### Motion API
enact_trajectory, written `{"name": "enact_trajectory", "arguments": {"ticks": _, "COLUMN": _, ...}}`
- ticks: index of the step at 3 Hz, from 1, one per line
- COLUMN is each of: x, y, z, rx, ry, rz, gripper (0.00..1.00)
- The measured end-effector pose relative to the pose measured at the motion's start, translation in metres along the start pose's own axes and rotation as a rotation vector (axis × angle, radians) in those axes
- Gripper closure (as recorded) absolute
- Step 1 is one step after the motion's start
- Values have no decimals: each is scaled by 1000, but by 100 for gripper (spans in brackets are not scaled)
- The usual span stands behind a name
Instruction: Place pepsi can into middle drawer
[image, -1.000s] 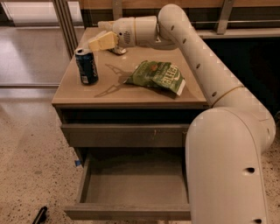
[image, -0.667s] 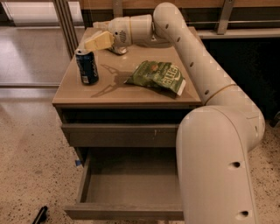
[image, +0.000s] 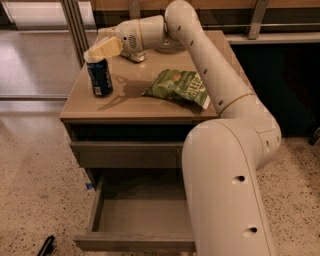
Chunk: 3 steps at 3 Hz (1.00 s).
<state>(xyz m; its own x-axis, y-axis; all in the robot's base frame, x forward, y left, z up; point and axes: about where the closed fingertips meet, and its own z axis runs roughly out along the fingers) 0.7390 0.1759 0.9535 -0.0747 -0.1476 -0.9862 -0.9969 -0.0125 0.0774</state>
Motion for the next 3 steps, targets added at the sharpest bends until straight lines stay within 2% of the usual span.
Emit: {"name": "enact_trajectory", "arguments": {"ticks": 3, "x": 30, "y": 7, "z": 3, "rx": 20, "ry": -3, "rz": 46, "gripper": 0}}
